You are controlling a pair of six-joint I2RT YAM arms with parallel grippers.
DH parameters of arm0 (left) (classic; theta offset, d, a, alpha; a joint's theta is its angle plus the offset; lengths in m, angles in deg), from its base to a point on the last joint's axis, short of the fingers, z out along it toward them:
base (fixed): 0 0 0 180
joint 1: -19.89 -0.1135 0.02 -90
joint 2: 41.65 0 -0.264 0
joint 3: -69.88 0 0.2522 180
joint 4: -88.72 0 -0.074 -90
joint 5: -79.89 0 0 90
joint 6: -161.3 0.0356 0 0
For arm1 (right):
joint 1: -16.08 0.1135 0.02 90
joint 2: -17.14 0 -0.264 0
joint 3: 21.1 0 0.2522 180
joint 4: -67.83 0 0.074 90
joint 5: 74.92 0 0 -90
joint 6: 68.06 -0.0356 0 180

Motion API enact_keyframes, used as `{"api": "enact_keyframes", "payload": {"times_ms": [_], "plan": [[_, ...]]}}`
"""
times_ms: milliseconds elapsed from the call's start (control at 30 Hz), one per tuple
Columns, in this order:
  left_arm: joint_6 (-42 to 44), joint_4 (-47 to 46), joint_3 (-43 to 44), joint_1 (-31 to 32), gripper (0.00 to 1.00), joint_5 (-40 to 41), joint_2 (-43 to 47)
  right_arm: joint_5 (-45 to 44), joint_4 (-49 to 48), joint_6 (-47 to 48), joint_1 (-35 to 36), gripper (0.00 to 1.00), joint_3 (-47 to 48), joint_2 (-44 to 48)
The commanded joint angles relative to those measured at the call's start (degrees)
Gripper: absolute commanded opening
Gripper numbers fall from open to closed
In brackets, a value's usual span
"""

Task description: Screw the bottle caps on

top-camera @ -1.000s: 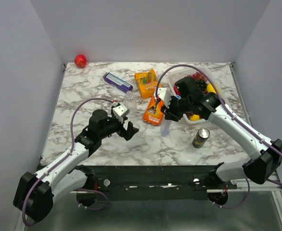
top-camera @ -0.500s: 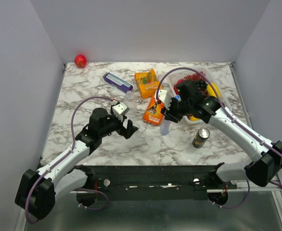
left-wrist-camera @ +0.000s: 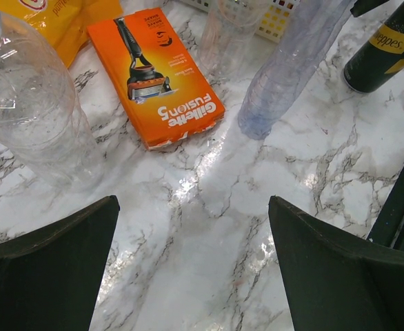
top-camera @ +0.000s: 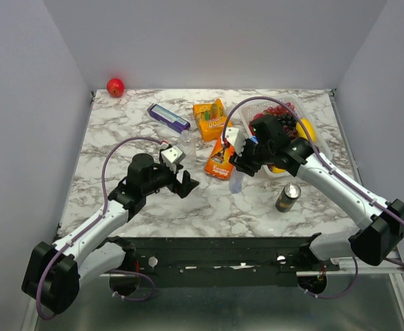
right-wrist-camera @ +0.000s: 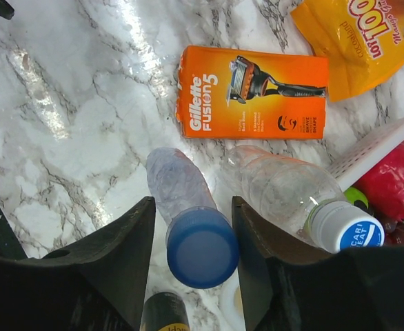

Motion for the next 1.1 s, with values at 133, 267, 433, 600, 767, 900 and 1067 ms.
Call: {"api": "enact_keyframes", "payload": {"times_ms": [133, 267, 433, 600, 767, 900, 1067], "plan": [[-0.07, -1.63, 1.4, -0.48, 0.99, -2.12, -0.57, -1.9, -1.77, -0.74, -0.65, 0.59, 2.39, -2.04], [-0.24, -1.8, 1.49, -0.48, 0.99, -2.3, -0.75, -1.72, -1.86, -0.91, -0.74, 0.61, 3.53, -2.75], [-0.25, -2.07, 1.31, -0.48, 0.99, -2.56, -0.75, -1.2, -1.51, -1.0, -0.82, 0.64, 4.94, -3.1], [-1.65, 0.56, 3.76, -2.31, 0.99, -0.81, 1.89, 3.36, -0.36, -3.89, -0.82, 0.71, 14.06, -4.49], [-2.53, 9.85, 10.88, -9.25, 0.99, -0.01, 5.58, 9.08, -1.77, -11.18, -0.21, 0.77, 30.3, -12.22], [-3.58, 14.01, 13.52, -15.93, 0.99, 0.42, 8.3, 9.52, -4.4, -13.39, 1.81, 0.84, 37.79, -20.57], [-7.36, 16.21, 14.75, -24.89, 0.99, 3.49, 11.2, 6.72, -8.36, -14.45, 5.32, 0.86, 41.76, -30.23]]}}
